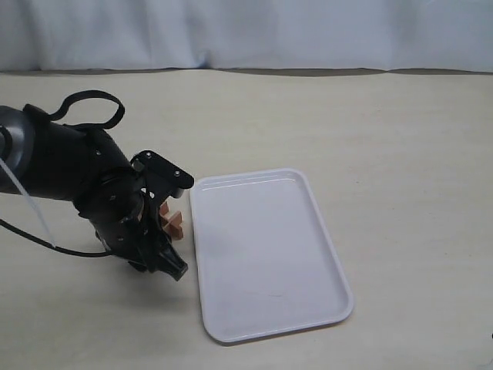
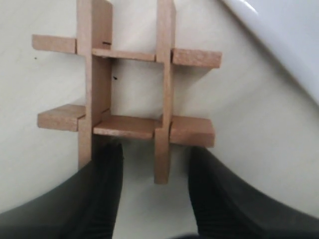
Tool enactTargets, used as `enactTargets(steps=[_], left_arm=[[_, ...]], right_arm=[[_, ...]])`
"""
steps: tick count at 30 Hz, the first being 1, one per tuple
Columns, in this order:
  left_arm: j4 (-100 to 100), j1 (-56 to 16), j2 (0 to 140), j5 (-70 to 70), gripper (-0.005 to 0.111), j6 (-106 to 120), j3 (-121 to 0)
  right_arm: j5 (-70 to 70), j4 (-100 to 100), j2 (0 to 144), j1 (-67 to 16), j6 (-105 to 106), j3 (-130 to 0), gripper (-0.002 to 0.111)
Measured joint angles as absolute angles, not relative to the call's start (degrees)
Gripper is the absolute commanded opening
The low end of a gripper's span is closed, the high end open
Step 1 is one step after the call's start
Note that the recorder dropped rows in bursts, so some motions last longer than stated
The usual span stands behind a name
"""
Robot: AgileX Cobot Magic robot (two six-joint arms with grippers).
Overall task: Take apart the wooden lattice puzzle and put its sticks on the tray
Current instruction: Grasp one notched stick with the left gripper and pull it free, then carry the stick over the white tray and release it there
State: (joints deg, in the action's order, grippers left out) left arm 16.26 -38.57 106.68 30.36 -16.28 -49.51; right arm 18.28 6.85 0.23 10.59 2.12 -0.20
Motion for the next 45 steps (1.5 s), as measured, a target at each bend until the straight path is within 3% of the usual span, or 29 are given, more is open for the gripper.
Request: enactTargets(steps=[11,14,20,45], left_arm=[[13.6,-38.6,106.8,27.7,0.041,-16.3,-49.5],[13.4,-38.6,106.8,27.6,0.031,-16.3,-49.5],[13.4,-38.6,106.8,27.7,0.001,-16.3,-49.5],[13.4,-38.6,100.8,30.0,0.000,-16.3,-49.5]], right_arm=[[18.3,6.8,0.2,10.6,2.1,-0.2,0.004],[18.3,6.8,0.2,10.6,2.1,-0.2,0.004],[18.3,6.8,0.2,10.6,2.1,-0.2,0.004],[18.3,6.8,0.2,10.6,2.1,-0.2,0.004]])
